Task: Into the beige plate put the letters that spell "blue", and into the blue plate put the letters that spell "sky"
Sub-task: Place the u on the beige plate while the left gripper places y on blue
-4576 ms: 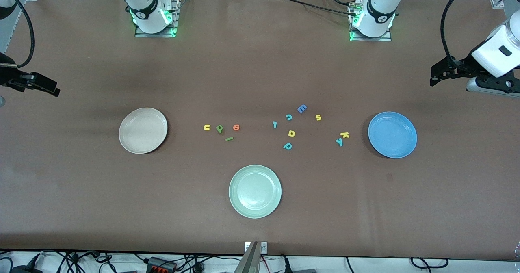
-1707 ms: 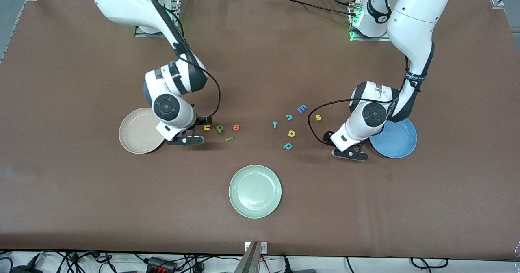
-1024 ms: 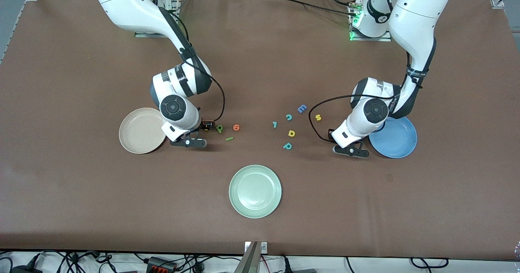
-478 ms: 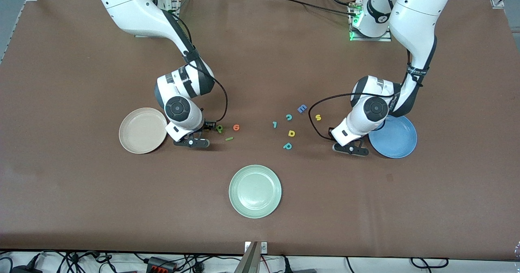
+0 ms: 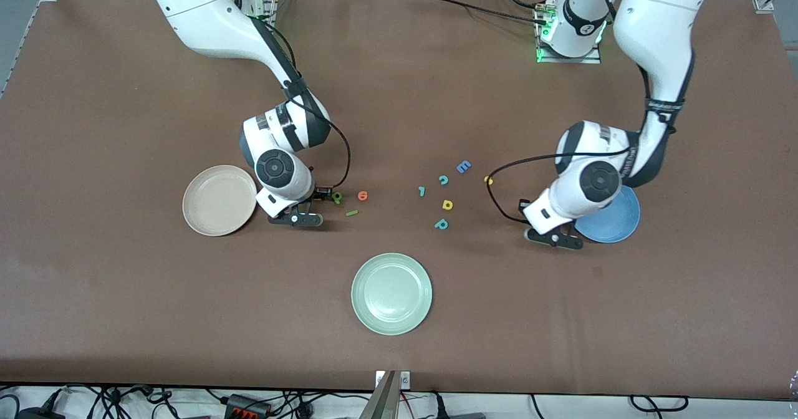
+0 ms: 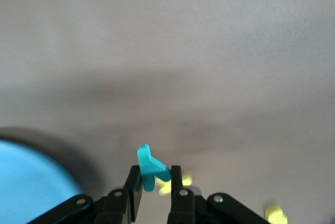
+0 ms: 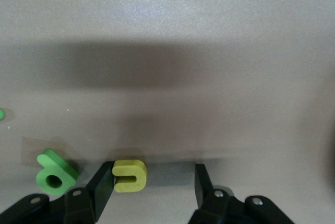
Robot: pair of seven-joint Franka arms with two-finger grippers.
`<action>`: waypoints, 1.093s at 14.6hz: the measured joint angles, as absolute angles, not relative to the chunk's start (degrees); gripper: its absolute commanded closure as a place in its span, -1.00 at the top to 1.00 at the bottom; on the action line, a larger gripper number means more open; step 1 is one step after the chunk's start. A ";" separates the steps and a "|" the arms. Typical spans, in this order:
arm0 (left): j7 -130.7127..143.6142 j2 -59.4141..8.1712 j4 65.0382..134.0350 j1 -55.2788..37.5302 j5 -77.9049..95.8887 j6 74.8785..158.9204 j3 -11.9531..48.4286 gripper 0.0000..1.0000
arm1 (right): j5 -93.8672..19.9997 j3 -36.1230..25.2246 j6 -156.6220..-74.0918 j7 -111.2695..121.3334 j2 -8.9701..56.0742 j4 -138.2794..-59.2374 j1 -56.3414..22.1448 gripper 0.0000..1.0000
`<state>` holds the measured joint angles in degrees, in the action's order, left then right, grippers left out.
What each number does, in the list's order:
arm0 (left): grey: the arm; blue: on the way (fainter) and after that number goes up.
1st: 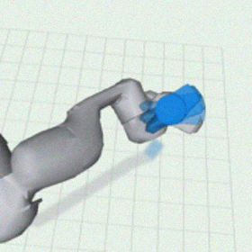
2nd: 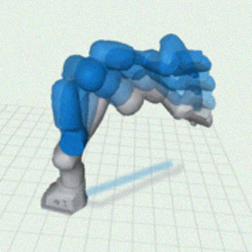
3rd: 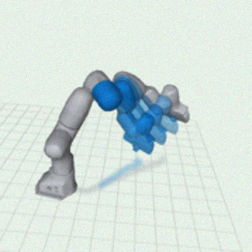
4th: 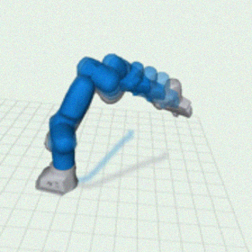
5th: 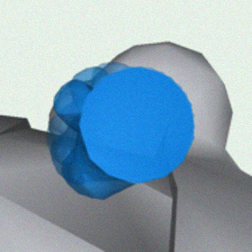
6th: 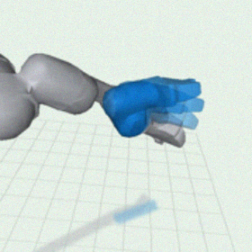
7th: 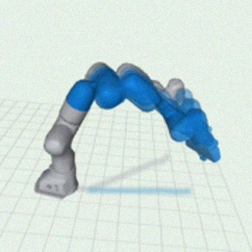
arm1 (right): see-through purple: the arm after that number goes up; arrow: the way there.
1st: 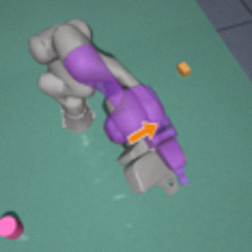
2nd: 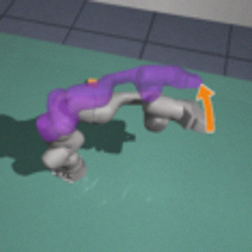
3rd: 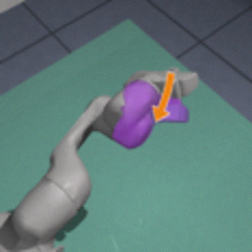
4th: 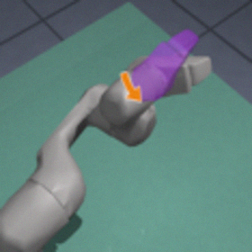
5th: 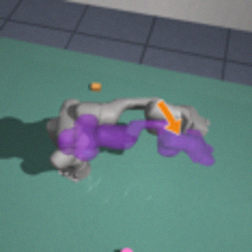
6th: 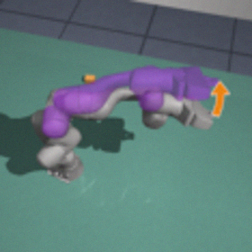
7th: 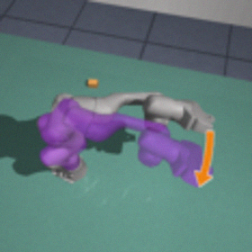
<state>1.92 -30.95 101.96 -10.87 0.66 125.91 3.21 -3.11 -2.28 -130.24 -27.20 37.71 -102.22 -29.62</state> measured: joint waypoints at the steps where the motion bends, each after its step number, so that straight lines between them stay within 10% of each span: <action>1: 0.00 -30.57 99.65 -9.56 0.66 122.02 3.07 -0.67 | -3.12 -2.26 -130.27 -27.20 37.71 -102.18 -29.70 0.30; 6: -6.96 -31.19 99.83 -0.82 0.51 115.50 2.74 -0.64 | -3.27 -2.21 -130.39 -27.20 37.68 -101.89 -29.93 -0.42; 7: -7.09 -31.63 100.72 0.22 0.25 115.73 2.72 -0.25 | -3.31 -2.19 -130.39 -27.20 37.66 -101.78 -30.00 -0.56; 8: -7.25 -32.00 101.33 1.09 0.13 116.02 2.72 0.72 | -3.32 -2.19 -130.39 -27.20 37.66 -101.79 -30.02 -0.67; 9: -7.33 -32.19 101.63 1.57 0.11 116.24 2.72 1.00 | -3.34 -2.18 -130.39 -27.20 37.64 -101.73 -30.03 -0.73; 16: -7.37 -32.15 99.85 -0.26 0.10 117.07 4.74 1.00 | -3.34 -3.44 -127.68 -26.29 34.17 -100.16 -26.69 -0.76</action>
